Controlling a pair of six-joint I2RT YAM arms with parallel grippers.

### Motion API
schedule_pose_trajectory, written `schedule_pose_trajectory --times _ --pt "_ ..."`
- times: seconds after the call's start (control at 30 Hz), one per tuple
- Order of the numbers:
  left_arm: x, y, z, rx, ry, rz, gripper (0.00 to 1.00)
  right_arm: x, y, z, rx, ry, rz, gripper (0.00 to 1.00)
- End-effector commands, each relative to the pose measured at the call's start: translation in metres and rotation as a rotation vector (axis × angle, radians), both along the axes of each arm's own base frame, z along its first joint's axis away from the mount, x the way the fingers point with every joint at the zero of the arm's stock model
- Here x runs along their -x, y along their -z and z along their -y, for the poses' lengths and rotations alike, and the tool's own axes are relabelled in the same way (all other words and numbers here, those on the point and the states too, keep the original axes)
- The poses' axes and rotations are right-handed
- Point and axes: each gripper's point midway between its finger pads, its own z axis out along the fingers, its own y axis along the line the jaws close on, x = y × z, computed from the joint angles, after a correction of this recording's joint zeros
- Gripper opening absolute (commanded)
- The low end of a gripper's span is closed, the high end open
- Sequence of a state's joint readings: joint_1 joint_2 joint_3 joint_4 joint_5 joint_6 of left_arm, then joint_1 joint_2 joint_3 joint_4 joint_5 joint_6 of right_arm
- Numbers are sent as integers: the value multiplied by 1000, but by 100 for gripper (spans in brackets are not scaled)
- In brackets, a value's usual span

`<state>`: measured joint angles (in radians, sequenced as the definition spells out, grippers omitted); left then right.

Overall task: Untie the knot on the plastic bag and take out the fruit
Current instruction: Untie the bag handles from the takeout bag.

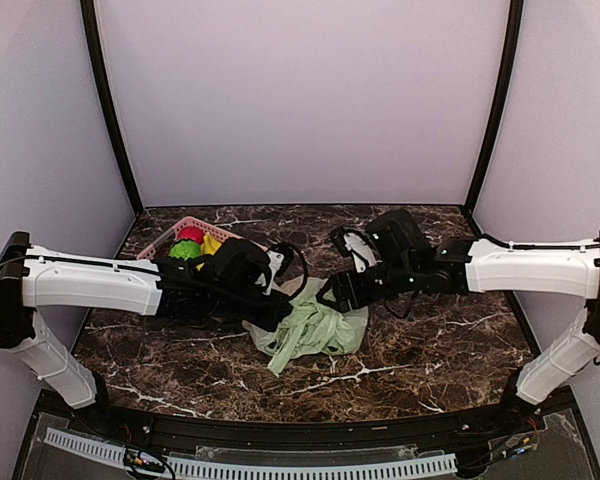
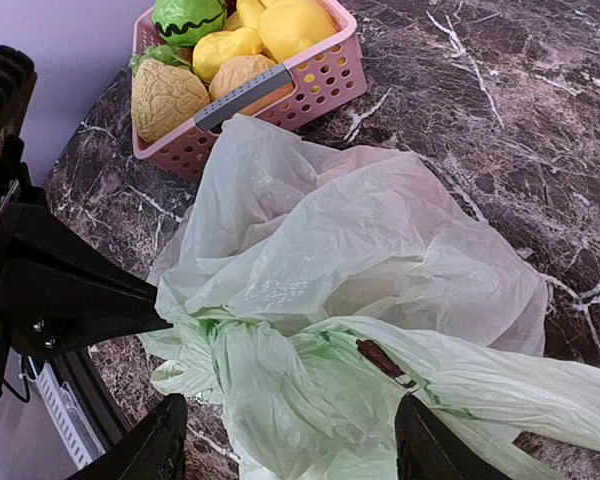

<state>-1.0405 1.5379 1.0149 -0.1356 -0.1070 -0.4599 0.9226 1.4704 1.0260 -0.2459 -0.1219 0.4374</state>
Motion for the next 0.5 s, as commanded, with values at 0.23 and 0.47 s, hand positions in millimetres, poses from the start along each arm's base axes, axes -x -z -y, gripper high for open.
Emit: schedule_pose_trajectory --times 0.23,0.47 --pt "-1 -19 1 37 0 16 1 6 2 -14 10 -87 -18 64" --pt "-2 -20 1 39 -1 18 1 14 3 -28 38 -120 2 61"
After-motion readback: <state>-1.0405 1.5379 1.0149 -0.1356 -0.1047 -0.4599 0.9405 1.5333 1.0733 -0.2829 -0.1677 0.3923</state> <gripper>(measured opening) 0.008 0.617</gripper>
